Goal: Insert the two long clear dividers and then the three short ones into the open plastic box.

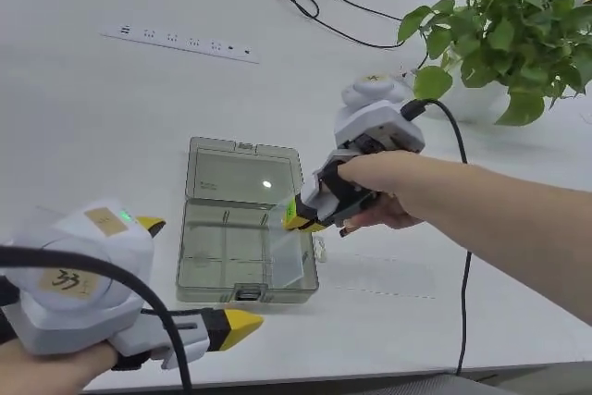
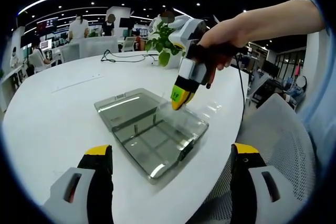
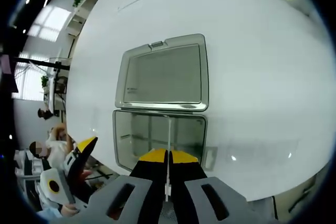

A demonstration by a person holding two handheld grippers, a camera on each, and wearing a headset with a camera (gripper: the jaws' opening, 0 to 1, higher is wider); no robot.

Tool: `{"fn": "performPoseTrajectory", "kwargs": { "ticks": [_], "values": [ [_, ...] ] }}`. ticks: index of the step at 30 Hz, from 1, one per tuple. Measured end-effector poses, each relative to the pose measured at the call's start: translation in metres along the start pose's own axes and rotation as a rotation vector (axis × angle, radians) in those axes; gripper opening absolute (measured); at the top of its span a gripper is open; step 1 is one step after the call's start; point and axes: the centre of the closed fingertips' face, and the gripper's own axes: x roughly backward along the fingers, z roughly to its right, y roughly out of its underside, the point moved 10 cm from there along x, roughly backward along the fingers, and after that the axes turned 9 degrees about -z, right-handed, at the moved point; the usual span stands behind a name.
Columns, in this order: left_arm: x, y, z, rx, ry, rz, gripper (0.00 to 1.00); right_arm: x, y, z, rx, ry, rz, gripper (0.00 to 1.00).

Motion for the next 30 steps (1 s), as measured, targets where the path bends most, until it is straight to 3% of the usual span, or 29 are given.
{"fn": "performPoseTrajectory", "kwargs": {
  "ticks": [13, 30],
  "values": [
    [-0.0017, 0.0036, -0.0005, 0.01, 0.002, -0.01, 0.95, -0.0021, 0.0073, -0.0105, 0.008, 0.021, -0.016, 0.02],
    [-0.0035, 0.0073, -0.0034, 0.021, 0.005, -0.01, 0.93, -0.0033, 0.0027, -0.0091, 0.014, 0.045, -0.017, 0.02]
  ]
}}
